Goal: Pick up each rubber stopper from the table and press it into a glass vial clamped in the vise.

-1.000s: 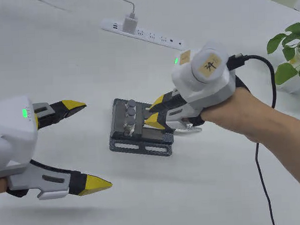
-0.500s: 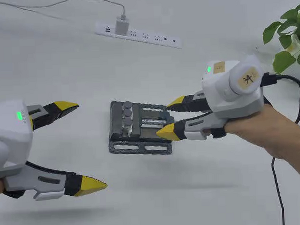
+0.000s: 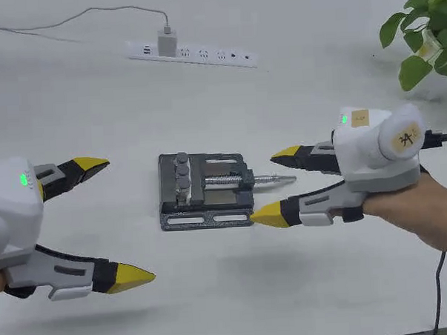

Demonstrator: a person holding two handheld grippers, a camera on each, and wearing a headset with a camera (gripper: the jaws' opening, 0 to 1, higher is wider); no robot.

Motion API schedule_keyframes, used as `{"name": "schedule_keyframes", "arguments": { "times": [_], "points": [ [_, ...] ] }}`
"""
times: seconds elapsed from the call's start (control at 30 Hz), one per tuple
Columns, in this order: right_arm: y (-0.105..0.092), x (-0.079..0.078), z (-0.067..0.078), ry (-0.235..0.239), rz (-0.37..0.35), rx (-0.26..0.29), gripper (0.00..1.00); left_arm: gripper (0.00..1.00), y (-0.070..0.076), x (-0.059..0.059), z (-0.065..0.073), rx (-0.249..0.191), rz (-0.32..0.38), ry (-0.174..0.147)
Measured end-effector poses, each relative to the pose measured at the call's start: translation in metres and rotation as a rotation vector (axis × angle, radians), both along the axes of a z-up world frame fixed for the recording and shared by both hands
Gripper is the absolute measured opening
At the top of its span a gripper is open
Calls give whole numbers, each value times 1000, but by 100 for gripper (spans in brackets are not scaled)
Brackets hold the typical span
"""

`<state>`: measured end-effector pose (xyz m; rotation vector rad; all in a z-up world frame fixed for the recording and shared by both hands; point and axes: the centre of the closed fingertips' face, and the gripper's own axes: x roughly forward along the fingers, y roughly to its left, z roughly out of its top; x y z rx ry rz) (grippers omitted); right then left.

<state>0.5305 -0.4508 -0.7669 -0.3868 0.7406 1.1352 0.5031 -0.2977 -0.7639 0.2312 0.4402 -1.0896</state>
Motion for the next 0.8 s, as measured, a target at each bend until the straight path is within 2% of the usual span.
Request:
{"name": "schedule_keyframes", "arguments": {
  "times": [0.13, 0.23, 0.33, 0.6, 0.8],
  "points": [
    [-4, -3, -1, -10, -10, 42, 71, 99, 0, 0, -3, 4, 3, 8],
    [-3, -3, 0, -44, -12, 75, 79, 99, -1, -1, -4, 9, 4, 11],
    [-5, -4, -1, -49, -14, 99, 84, 99, 0, -1, -7, 16, 6, 15],
    [-2, -6, -2, -61, -10, 121, 95, 99, 1, -3, -10, 24, 8, 20],
    [-1, -6, -1, -65, -10, 127, 97, 99, 2, -3, -10, 25, 9, 22]
  ]
}}
